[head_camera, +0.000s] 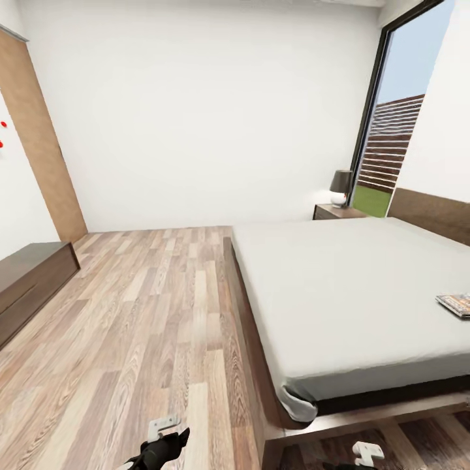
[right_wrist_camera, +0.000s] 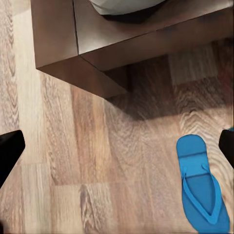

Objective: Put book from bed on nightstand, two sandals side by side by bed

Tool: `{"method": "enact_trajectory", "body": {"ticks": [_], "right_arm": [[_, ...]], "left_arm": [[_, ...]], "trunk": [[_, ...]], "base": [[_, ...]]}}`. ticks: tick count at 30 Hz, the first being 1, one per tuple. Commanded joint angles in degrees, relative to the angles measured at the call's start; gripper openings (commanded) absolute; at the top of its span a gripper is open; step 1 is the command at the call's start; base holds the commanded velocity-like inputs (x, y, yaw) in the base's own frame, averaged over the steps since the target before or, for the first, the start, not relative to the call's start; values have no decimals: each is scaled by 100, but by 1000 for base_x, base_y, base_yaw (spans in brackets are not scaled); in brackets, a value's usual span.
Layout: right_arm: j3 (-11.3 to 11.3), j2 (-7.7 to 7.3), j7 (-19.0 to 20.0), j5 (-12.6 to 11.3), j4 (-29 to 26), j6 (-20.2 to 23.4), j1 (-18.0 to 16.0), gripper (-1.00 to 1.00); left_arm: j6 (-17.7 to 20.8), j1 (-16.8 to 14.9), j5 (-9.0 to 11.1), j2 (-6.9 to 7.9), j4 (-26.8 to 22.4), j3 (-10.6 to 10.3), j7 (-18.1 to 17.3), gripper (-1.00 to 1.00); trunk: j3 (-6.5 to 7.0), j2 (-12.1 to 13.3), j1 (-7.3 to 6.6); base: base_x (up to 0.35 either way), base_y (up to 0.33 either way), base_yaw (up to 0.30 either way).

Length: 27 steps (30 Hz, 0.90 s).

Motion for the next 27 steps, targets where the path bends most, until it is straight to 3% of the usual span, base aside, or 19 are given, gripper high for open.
{"method": "enact_trajectory", "body": {"ticks": [1,27], "right_arm": [[-19,0,25,-22,4,13,-4,100],[-15,0,25,-22,4,13,-4,100]], "left_arm": [[-5,-3,31,-1,1,30,-38,100],[-5,-3,31,-4,3,26,-39,100]], "trunk": [[-2,-2,-1],[91,-2,-1]], "base": [[0,0,-288],[0,0,-288]]}}
